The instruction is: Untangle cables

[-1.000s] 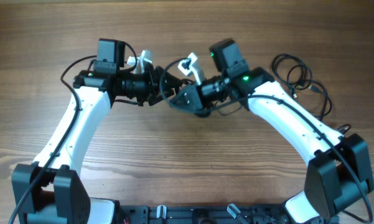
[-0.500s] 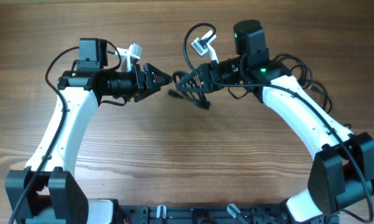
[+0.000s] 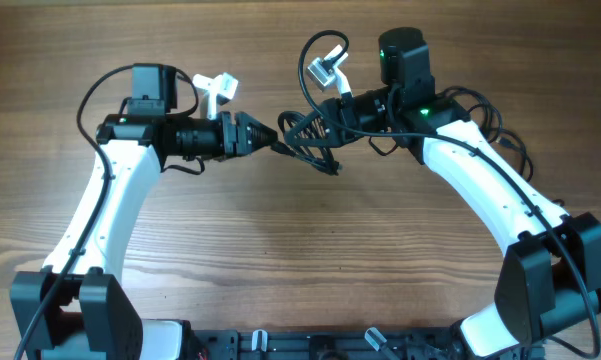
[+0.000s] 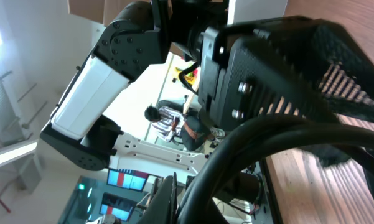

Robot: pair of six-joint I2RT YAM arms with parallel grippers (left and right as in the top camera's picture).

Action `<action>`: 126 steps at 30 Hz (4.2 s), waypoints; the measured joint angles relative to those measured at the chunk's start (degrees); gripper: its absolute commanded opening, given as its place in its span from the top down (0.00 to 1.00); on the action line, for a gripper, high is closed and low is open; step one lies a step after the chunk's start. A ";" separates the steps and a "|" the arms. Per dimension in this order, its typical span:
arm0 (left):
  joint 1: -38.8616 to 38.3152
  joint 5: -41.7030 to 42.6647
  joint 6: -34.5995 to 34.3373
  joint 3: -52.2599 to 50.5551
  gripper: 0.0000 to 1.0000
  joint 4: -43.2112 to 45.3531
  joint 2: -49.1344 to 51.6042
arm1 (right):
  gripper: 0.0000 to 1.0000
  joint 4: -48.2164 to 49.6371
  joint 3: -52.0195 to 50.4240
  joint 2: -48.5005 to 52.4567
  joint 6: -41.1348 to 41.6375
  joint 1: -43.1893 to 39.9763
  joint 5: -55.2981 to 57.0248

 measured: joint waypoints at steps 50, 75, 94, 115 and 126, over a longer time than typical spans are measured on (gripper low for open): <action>-7.13 -20.57 -3.87 -0.20 0.56 20.26 0.76 | 0.90 0.00 0.02 -0.07 0.02 0.26 -3.74; -8.37 1.42 -1.88 -0.20 0.61 17.25 2.12 | 0.88 0.00 0.02 -0.07 0.22 0.26 -3.74; -10.67 -3.63 3.52 -0.24 0.96 11.58 2.16 | 0.88 -0.20 0.02 -0.07 0.22 0.26 -3.74; -10.73 -5.14 4.20 -0.28 0.67 15.23 2.34 | 0.88 -0.20 0.00 -0.07 0.22 0.26 -3.74; -10.78 -2.64 4.72 -0.28 0.96 11.91 2.40 | 0.87 -0.28 0.00 -0.07 0.26 0.26 -3.74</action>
